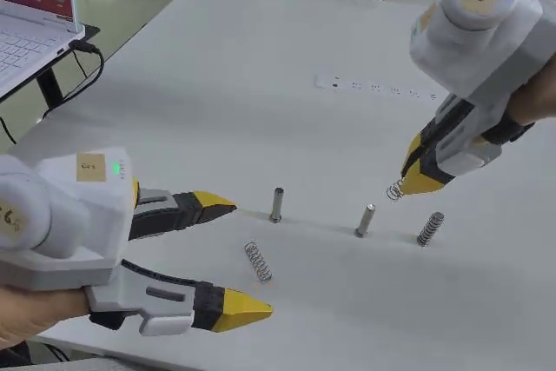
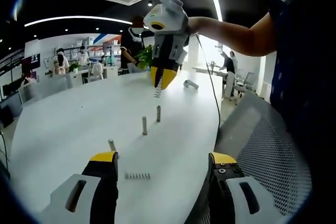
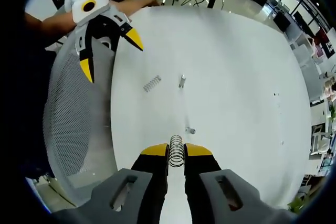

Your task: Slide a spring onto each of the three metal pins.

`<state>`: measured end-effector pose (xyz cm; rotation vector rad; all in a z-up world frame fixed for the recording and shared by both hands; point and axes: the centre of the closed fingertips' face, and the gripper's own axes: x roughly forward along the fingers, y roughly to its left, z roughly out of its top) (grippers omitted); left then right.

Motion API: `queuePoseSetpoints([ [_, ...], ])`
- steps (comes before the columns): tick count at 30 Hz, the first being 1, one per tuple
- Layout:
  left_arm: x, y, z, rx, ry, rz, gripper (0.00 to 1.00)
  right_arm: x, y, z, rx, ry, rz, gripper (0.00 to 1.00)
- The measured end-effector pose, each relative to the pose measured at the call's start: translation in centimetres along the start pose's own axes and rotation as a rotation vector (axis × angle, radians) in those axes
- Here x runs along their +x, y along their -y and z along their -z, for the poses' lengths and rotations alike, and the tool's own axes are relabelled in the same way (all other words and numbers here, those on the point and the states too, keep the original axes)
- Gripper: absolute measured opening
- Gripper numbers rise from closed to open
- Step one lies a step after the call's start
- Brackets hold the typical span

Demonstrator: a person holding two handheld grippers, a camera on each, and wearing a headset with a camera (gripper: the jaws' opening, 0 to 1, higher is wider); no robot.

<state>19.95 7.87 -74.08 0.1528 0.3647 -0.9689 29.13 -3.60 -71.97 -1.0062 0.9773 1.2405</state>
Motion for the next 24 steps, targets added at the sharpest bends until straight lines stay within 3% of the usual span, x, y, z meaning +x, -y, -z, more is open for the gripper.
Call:
queuePoseSetpoints([
  [16,0.1,-0.5,0.4,-0.012,-0.003,-0.037,0.81,3.7,2.8,0.2,-0.045,-0.134,-0.013,0.08],
  [24,0.3,-0.5,0.5,-0.01,-0.004,-0.045,0.84,5.0,3.2,0.8,-0.055,-0.185,-0.02,0.08],
])
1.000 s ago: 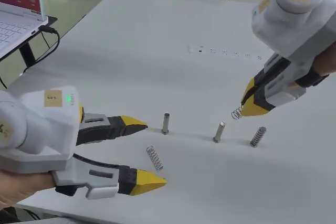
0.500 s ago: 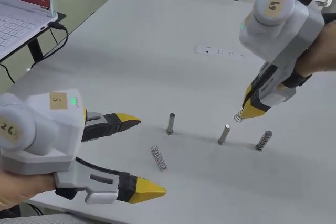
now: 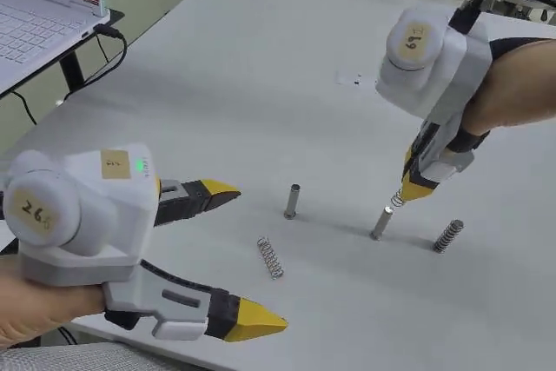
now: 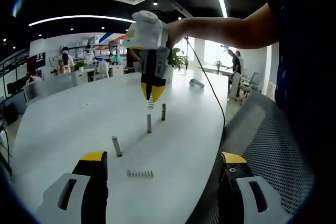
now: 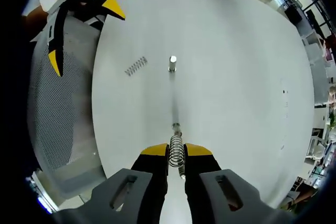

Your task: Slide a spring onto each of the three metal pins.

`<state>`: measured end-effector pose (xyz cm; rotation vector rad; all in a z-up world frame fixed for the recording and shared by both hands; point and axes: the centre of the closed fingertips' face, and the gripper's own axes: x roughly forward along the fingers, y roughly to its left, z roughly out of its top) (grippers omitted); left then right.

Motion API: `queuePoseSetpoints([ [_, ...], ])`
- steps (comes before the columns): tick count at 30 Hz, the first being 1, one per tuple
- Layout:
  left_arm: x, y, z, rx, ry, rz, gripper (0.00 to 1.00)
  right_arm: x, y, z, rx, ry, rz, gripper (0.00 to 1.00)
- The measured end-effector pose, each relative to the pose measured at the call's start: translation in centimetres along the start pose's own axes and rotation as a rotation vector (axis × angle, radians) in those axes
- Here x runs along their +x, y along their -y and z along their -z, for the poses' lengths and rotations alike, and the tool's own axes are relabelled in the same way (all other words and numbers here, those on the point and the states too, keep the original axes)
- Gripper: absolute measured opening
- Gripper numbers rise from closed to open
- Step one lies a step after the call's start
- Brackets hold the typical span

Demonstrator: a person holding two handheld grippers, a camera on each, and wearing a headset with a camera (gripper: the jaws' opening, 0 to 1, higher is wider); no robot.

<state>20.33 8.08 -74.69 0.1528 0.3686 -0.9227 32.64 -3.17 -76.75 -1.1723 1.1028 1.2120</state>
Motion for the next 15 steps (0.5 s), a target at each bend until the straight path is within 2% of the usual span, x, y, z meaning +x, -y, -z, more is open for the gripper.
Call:
queuePoseSetpoints([
  [15,0.1,0.1,0.1,-0.002,-0.002,-0.002,0.84,1.7,0.3,-0.1,-0.01,-0.038,-0.023,0.08],
])
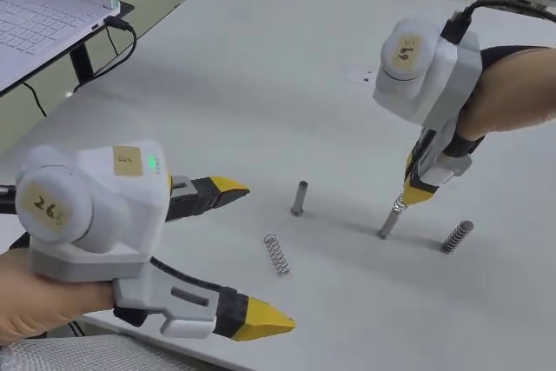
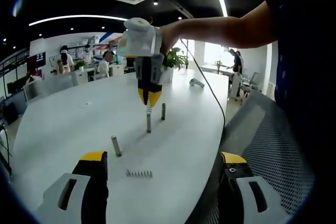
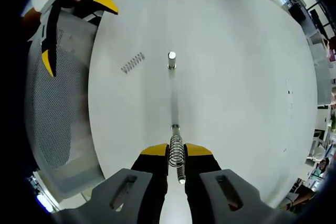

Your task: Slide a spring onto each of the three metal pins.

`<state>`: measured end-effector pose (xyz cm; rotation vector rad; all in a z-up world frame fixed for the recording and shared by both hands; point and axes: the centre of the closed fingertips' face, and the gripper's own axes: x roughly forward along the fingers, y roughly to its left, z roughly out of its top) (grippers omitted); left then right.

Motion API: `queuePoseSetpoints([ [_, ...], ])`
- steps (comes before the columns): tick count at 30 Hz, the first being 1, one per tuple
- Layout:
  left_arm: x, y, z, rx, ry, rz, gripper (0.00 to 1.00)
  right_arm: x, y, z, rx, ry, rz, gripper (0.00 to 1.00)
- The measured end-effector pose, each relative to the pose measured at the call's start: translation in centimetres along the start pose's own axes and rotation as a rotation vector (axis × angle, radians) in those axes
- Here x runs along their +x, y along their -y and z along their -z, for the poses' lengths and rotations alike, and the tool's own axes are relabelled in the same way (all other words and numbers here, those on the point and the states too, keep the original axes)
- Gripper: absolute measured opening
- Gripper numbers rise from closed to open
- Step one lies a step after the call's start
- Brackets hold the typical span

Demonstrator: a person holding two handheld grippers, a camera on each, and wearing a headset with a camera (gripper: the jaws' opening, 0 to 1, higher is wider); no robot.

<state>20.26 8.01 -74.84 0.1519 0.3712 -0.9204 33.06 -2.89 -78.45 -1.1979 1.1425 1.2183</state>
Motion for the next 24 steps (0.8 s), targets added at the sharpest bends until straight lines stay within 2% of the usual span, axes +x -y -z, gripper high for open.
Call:
queuePoseSetpoints([
  [12,-0.1,0.0,0.0,-0.002,-0.001,0.003,0.82,0.7,-0.4,0.0,-0.002,-0.02,-0.011,0.08],
  [24,-0.1,0.0,0.0,-0.004,-0.003,0.003,0.81,3.2,-0.2,0.2,0.024,-0.04,-0.026,0.08],
])
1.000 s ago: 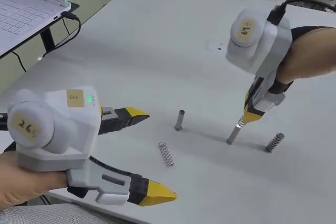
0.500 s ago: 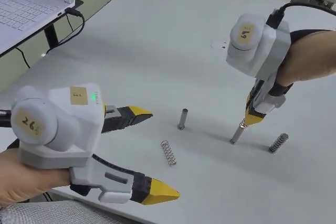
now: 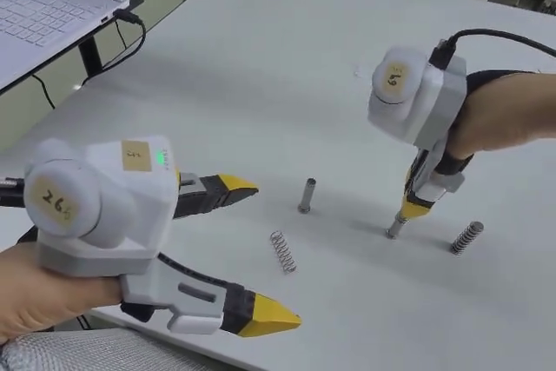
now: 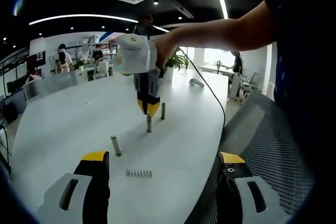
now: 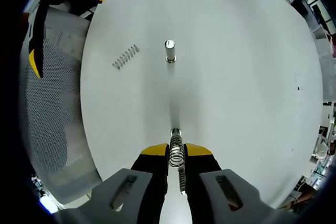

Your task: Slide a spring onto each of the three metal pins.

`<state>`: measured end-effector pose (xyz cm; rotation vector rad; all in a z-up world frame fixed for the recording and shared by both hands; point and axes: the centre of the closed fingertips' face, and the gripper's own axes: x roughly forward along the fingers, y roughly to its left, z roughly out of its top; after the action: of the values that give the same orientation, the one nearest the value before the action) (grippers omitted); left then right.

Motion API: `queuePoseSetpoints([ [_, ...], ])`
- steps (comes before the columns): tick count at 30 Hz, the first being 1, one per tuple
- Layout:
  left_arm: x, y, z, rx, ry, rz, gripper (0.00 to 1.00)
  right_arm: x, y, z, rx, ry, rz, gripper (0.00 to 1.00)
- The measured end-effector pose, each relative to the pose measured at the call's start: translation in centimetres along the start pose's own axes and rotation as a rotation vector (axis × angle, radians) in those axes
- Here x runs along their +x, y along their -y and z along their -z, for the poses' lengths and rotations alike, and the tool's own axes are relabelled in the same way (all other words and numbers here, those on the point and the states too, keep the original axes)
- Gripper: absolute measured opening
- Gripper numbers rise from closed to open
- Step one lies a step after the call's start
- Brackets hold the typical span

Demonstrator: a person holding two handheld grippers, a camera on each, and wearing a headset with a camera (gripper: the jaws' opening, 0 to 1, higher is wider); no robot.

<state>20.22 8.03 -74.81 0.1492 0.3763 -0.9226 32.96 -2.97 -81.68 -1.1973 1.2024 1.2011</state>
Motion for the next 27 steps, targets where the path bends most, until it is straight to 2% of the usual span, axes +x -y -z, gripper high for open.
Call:
queuePoseSetpoints([
  [7,0.0,0.1,0.0,0.0,-0.003,-0.001,0.8,1.5,0.2,-0.2,0.024,-0.003,-0.003,0.08],
  [16,0.0,0.0,0.0,-0.002,0.0,-0.003,0.8,2.4,0.3,-0.1,0.047,0.006,-0.002,0.08],
  [22,0.0,0.0,0.0,-0.002,-0.003,-0.001,0.79,2.4,0.2,-0.2,0.037,0.013,0.0,0.09],
  [27,0.0,0.1,0.0,-0.002,-0.001,-0.001,0.79,2.4,0.0,-0.5,0.036,0.04,-0.001,0.12],
])
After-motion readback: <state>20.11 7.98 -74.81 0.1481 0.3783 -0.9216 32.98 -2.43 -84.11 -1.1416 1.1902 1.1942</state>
